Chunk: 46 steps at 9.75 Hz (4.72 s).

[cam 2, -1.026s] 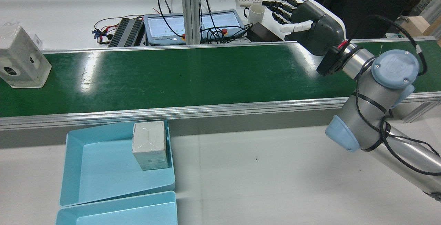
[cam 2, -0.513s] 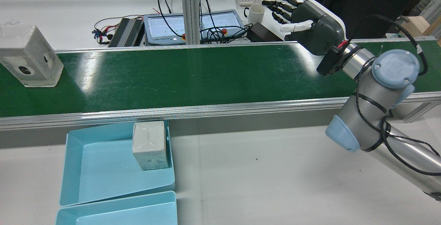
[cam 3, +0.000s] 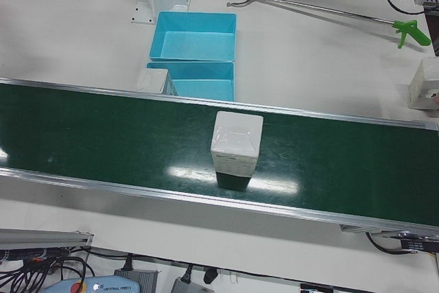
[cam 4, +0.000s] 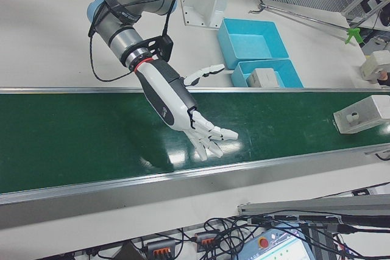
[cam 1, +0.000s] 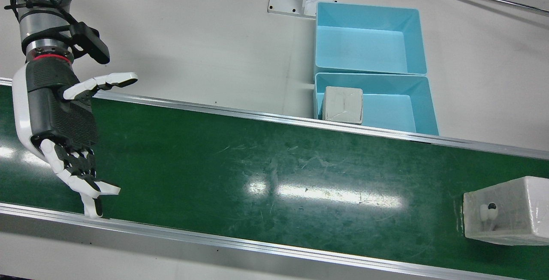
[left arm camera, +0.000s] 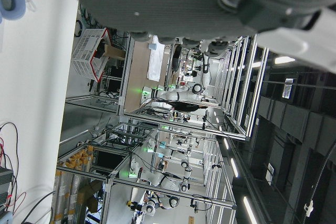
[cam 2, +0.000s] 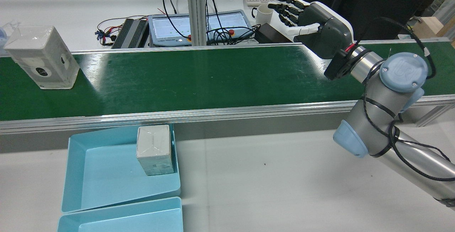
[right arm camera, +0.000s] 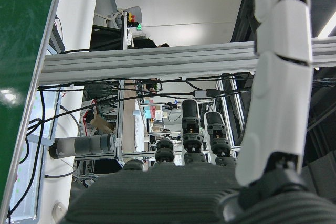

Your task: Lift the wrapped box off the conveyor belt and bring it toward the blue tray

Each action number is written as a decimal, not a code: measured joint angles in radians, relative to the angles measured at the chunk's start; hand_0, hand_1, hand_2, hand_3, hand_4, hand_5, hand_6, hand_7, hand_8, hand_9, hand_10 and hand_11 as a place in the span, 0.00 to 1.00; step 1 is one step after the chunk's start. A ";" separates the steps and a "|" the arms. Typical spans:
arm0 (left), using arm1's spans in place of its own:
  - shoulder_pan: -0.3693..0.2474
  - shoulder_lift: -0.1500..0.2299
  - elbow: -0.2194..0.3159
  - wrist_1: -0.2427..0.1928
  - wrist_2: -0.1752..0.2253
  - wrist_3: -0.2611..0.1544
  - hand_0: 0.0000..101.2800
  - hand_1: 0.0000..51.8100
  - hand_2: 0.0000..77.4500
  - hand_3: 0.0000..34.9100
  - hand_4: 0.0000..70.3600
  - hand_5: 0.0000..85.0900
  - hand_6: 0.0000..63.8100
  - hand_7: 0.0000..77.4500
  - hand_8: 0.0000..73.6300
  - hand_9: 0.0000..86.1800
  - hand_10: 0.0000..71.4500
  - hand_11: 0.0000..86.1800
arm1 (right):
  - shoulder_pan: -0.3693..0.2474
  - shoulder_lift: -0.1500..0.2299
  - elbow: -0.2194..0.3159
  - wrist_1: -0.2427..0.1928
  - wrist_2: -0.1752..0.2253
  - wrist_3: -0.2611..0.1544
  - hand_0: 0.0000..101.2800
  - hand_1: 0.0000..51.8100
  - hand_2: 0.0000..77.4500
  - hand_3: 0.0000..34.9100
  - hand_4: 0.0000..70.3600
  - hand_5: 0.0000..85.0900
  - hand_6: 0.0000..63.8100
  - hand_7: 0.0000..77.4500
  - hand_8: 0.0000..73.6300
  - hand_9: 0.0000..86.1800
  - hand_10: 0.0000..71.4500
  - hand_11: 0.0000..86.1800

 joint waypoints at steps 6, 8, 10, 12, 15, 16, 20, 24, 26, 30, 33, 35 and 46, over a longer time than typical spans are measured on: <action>0.000 0.000 0.000 0.000 0.000 0.000 0.00 0.00 0.01 0.00 0.01 0.01 0.01 0.01 0.01 0.01 0.01 0.00 | -0.010 0.008 0.056 -0.178 0.002 0.003 0.46 0.26 0.15 0.12 0.11 0.18 0.09 0.25 0.03 0.05 0.00 0.01; 0.000 0.000 0.000 0.000 0.000 0.000 0.00 0.00 0.01 0.00 0.01 0.01 0.01 0.01 0.01 0.01 0.01 0.00 | -0.011 0.007 0.052 -0.181 0.003 0.002 0.46 0.26 0.15 0.09 0.11 0.18 0.09 0.25 0.03 0.05 0.00 0.01; 0.000 0.000 0.000 0.000 0.000 0.000 0.00 0.00 0.01 0.00 0.01 0.01 0.00 0.01 0.01 0.00 0.01 0.00 | -0.015 0.007 0.041 -0.177 0.004 0.001 0.46 0.21 0.16 0.09 0.11 0.18 0.09 0.25 0.04 0.04 0.00 0.01; 0.000 0.000 0.000 0.000 0.000 0.000 0.00 0.00 0.01 0.00 0.00 0.01 0.01 0.01 0.01 0.01 0.01 0.01 | -0.026 0.007 0.028 -0.160 0.004 -0.002 0.46 0.24 0.20 0.04 0.12 0.18 0.09 0.25 0.07 0.08 0.00 0.01; 0.000 0.000 0.000 0.000 0.000 0.000 0.00 0.00 0.01 0.00 0.01 0.01 0.01 0.01 0.01 0.01 0.00 0.01 | -0.034 0.006 0.006 -0.110 0.005 -0.006 0.44 0.21 0.15 0.04 0.12 0.16 0.10 0.26 0.01 0.08 0.00 0.01; 0.000 0.000 0.000 0.000 0.000 0.000 0.00 0.00 0.01 0.00 0.01 0.01 0.00 0.01 0.01 0.00 0.01 0.00 | -0.036 0.006 0.003 -0.104 0.005 -0.006 0.44 0.21 0.15 0.04 0.12 0.16 0.10 0.26 0.01 0.08 0.00 0.01; 0.000 0.000 0.000 0.000 0.000 0.000 0.00 0.00 0.01 0.00 0.00 0.01 0.00 0.01 0.01 0.00 0.01 0.01 | -0.039 0.006 0.002 -0.070 0.004 -0.009 0.44 0.22 0.12 0.01 0.09 0.14 0.10 0.22 0.04 0.04 0.00 0.01; 0.000 0.000 0.000 0.000 0.000 0.000 0.00 0.00 0.01 0.00 0.01 0.01 0.01 0.01 0.01 0.01 0.01 0.01 | -0.029 0.017 0.008 -0.074 -0.001 -0.066 0.46 0.25 0.15 0.00 0.15 0.17 0.09 0.25 0.05 0.06 0.00 0.01; 0.000 0.000 0.000 0.000 0.000 0.000 0.00 0.00 0.01 0.00 0.01 0.01 0.01 0.01 0.01 0.01 0.00 0.01 | -0.025 0.018 0.004 -0.076 -0.001 -0.087 0.46 0.25 0.15 0.01 0.15 0.18 0.09 0.26 0.05 0.06 0.00 0.01; 0.000 0.000 0.000 0.000 0.000 0.000 0.00 0.00 0.01 0.00 0.01 0.01 0.00 0.01 0.01 0.00 0.00 0.01 | -0.030 0.041 -0.052 -0.048 0.003 -0.073 0.44 0.21 0.15 0.00 0.12 0.17 0.09 0.25 0.05 0.07 0.00 0.01; 0.000 0.000 0.000 0.000 0.000 0.000 0.00 0.00 0.01 0.00 0.01 0.01 0.01 0.01 0.01 0.00 0.01 0.00 | -0.040 0.049 -0.060 -0.019 0.004 -0.070 0.44 0.21 0.15 0.01 0.15 0.17 0.11 0.26 0.06 0.09 0.00 0.01; 0.000 0.000 0.000 0.000 0.000 0.000 0.00 0.00 0.01 0.00 0.01 0.01 0.01 0.01 0.01 0.00 0.01 0.00 | -0.062 0.049 -0.065 -0.016 0.005 -0.072 0.44 0.21 0.15 0.00 0.15 0.17 0.11 0.26 0.06 0.06 0.00 0.01; 0.000 0.000 0.000 0.000 0.000 0.000 0.00 0.00 0.01 0.00 0.01 0.01 0.01 0.01 0.01 0.00 0.00 0.01 | -0.083 0.055 -0.095 -0.018 0.027 -0.073 0.45 0.27 0.13 0.00 0.09 0.14 0.09 0.21 0.04 0.05 0.00 0.01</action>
